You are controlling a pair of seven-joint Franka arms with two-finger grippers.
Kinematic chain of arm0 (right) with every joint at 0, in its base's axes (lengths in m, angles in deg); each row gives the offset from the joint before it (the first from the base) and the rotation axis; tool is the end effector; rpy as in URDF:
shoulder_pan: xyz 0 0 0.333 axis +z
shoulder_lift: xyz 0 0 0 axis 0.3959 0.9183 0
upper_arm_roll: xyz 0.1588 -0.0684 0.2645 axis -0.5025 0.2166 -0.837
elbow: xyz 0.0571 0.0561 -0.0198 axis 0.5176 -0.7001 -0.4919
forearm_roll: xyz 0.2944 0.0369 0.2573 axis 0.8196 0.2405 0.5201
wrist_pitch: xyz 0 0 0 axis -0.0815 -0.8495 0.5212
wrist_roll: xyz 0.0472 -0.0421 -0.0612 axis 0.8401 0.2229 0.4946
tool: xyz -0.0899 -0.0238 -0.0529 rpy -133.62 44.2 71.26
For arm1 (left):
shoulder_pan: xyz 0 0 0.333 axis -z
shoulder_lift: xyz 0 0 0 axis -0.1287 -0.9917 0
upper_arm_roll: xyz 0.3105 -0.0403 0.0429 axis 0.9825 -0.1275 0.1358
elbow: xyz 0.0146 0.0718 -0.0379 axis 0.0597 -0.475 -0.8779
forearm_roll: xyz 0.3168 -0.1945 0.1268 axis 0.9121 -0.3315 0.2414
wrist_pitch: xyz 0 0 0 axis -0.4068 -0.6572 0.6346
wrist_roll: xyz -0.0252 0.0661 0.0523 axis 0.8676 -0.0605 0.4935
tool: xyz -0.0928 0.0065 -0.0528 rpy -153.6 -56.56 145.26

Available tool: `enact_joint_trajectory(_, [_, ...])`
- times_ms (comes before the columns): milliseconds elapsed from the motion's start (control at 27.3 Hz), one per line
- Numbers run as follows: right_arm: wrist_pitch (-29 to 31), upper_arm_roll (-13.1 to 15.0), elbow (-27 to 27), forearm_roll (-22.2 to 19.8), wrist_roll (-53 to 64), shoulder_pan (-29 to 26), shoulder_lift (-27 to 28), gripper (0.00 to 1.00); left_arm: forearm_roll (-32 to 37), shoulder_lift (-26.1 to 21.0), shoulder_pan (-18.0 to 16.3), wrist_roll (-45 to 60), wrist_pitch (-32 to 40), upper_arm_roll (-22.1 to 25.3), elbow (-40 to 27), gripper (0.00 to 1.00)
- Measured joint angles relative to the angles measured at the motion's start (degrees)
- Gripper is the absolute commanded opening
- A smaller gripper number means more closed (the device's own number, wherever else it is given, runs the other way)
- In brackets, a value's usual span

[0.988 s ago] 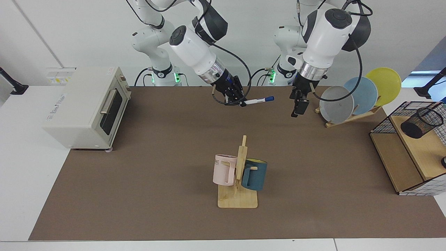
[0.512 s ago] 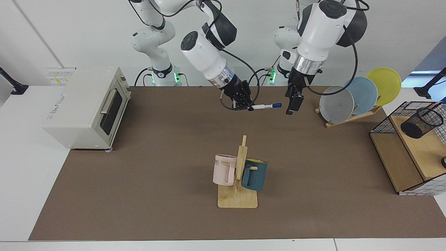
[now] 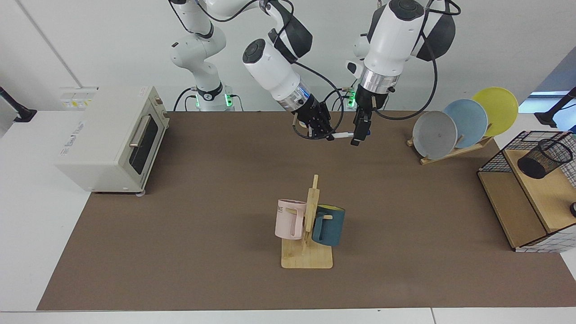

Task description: Put markers into pen holder

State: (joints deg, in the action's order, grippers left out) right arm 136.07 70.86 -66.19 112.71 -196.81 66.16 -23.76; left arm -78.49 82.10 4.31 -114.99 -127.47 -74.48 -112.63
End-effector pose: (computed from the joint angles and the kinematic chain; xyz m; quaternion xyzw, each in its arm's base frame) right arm 0.5097 0.3881 0.4930 -0.5426 0.7741 0.2405 0.2202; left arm 0.5245 -0.2373 0.5756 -0.5905 0.8039 -0.0708 0.0008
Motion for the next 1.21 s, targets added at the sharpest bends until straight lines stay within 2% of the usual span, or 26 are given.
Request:
enact_joint_trajectory(110, [0.0,0.03,0.01,0.0,0.0,0.01,0.0,0.0,0.0,-0.17,0.08,0.0,0.11,-0.08,-0.42,0.84])
enact_joint_trajectory(183, [0.0,0.06,0.02,0.0,0.0,0.0,0.0,0.0,0.0,-0.22,0.08,0.0,0.26,-0.07,-0.91,0.75])
enact_joint_trajectory(220, [0.0,0.08,0.02,0.0,0.0,0.01,0.0,0.0,0.0,-0.23,0.08,0.0,0.37,-0.06,-1.18,0.65])
enact_joint_trajectory(329, [0.0,0.12,0.02,0.0,0.0,0.0,0.0,0.0,0.0,-0.23,0.08,0.0,0.87,-0.04,-1.77,0.26])
enact_joint_trajectory(402, [0.0,0.14,0.03,0.0,0.0,0.0,0.0,0.0,0.0,-0.23,0.08,0.0,1.11,-0.03,-1.96,0.1])
enact_joint_trajectory(439, [0.0,0.14,0.03,0.0,0.0,0.0,0.0,0.0,0.0,-0.23,0.08,0.0,1.23,-0.03,-1.99,0.05])
enact_joint_trajectory(585, [0.0,0.15,0.03,0.0,0.0,0.01,0.01,0.0,0.0,-0.21,0.08,0.0,1.46,-0.03,-1.99,0.0])
enact_joint_trajectory(878, [0.08,0.06,0.05,-0.04,0.16,0.24,0.02,0.0,0.05,-0.19,0.06,-0.3,2.07,0.15,-1.8,0.0])
enact_joint_trajectory(915, [0.08,0.06,0.05,-0.04,0.16,0.25,0.02,0.12,0.05,-0.19,0.06,-0.3,2.1,0.15,-1.78,0.0])
enact_joint_trajectory(951, [0.08,0.06,0.05,-0.04,0.17,0.26,0.02,0.47,0.05,-0.19,0.06,-0.3,2.11,0.16,-1.78,0.0])
enact_joint_trajectory(988, [0.08,0.06,0.05,-0.05,0.21,0.26,0.02,0.93,0.05,-0.19,0.06,-0.3,2.14,0.16,-1.78,0.0])
enact_joint_trajectory(1024, [0.08,0.06,0.05,-0.05,0.28,0.26,0.02,0.99,0.05,-0.19,0.06,-0.3,2.15,0.16,-1.77,0.0])
enact_joint_trajectory(1207, [-0.33,0.25,0.01,-1.39,3.59,0.25,0.03,1.0,0.05,-0.13,0.04,-0.14,2.46,0.3,-1.77,0.0])
